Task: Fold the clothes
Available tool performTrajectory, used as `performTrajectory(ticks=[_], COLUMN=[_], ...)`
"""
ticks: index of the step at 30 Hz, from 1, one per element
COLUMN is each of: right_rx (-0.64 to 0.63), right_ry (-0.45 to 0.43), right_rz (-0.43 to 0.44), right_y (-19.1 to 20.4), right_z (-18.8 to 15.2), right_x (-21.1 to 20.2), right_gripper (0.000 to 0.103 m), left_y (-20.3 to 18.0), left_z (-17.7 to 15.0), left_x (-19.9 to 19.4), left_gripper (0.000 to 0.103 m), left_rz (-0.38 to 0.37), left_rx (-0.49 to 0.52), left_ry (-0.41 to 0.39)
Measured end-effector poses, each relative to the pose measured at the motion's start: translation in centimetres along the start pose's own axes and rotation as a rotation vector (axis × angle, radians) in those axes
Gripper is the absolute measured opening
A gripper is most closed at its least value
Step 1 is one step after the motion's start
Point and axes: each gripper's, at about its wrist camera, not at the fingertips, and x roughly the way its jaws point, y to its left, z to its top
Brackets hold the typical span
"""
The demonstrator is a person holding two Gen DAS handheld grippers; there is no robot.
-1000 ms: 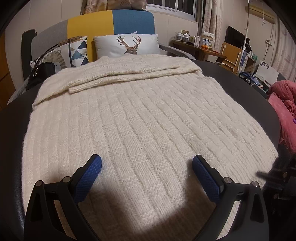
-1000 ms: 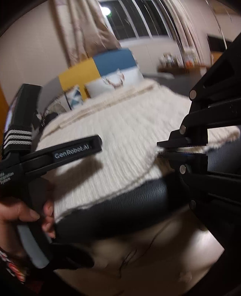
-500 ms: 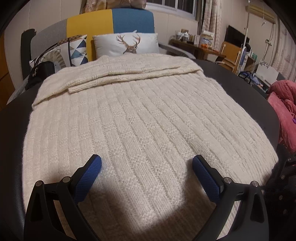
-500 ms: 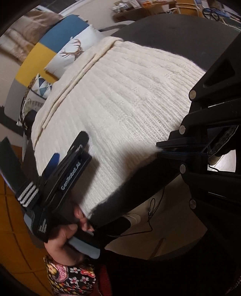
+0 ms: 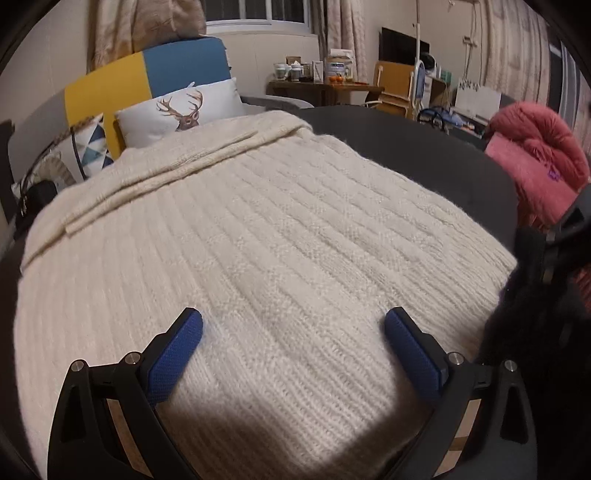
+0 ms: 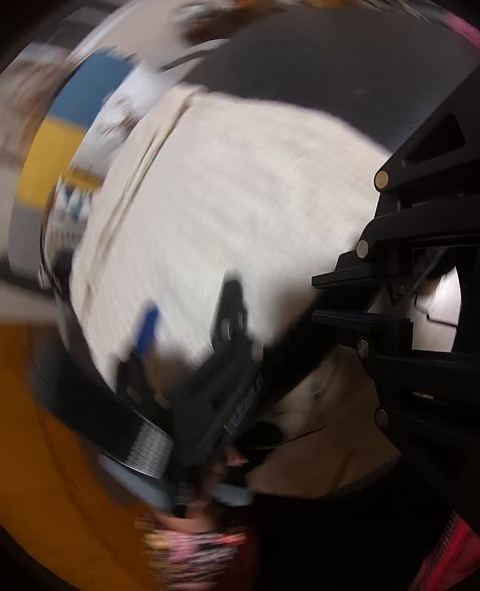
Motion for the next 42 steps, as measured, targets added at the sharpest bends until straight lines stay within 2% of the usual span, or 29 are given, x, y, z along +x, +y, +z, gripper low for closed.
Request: performTrajectory(ticks=[3,5,7,10,12,15,18,20,22,25,27,29,30,31,32,33,34,38,40,42], right_rx=[0.238,0.269,0.236,0.224,0.255,0.363,0.403,0.434,0.446,0.428,0.466,0.491,0.501,0.511,0.518,0.525,0.531,0.54,0.541,0.537], right_ry=[-0.088,-0.083,-0.053,0.047,0.045,0.048,0.038,-0.025,-0.045,0.023,0.003,-0.013,-0.019,-0.026,-0.032,-0.037,-0.043,-0.051,-0.049,-0.046], right_rz=[0.012,0.029,0.033,0.005,0.001,0.055,0.076,0.1,0.07,-0.002,0.022,0.04,0.046,0.051,0.055,0.059,0.062,0.075,0.08,0.077], right_y=[-4.2,-5.2,-4.6,-4.6,-5.4,-7.5,-8.1,-8.1,-8.3,-8.5,-9.0,-9.3,-9.4,-9.5,-9.6,-9.7,-9.8,-10.0,-10.2,-10.1], right_z=[0.2,0.7,1.3,1.7,0.9,-0.7,-0.9,-1.0,-1.1,-1.9,-2.8,-3.2,-3.3,-3.4,-3.5,-3.7,-3.8,-3.9,-3.9,-3.8], right_x=[-1.9,-1.3,-0.1,2.5,2.1,1.6,1.1,-0.2,-0.8,0.0,0.0,0.1,0.0,0.0,-0.1,-0.2,-0.3,-0.4,-0.4,-0.4], right_gripper=[0.011,0.013,0.013,0.011,0.008,0.008,0.008,0.011,0.011,0.011,0.011,0.011,0.011,0.011,0.011,0.011,0.011,0.011,0.01,0.01], left_y=[-0.2,-0.1,-0.2,-0.2,-0.2,-0.2,-0.2,-0.2,-0.7,-2.0,-3.3,-4.8,-5.5,-6.0,-6.4,-6.8,-7.0,-7.0,-7.0,-7.2], left_z=[-0.2,-0.4,-0.5,-0.6,-0.6,-0.7,-0.4,0.0,0.7,2.2,3.3,4.1,4.2,4.0,3.6,3.3,3.0,2.1,1.7,1.3], left_x=[-0.1,-0.2,-0.2,0.0,0.0,0.0,0.0,-0.1,-0.7,-2.0,-2.7,-1.9,-1.1,-0.1,1.1,1.8,1.4,0.6,0.0,-0.5], left_gripper=[0.1,0.1,0.1,0.1,0.1,0.1,0.1,0.1,0.1,0.1,0.1,0.1,0.097,0.09,0.068,0.067,0.067,0.067,0.063,0.051], left_rz=[0.019,0.019,0.023,0.026,0.025,0.024,0.026,0.027,0.011,-0.036,-0.083,-0.134,-0.169,-0.197,-0.202,-0.203,-0.195,-0.2,-0.221,-0.25], left_rx=[0.008,0.003,0.003,0.002,0.002,0.003,-0.003,-0.011,-0.013,0.002,0.027,0.065,0.078,0.089,0.096,0.105,0.116,0.125,0.119,0.118], left_ry=[-0.017,-0.022,-0.024,-0.028,-0.031,-0.035,-0.017,0.008,0.0,-0.046,-0.077,-0.061,-0.033,0.008,0.06,0.083,0.051,0.017,-0.002,-0.02])
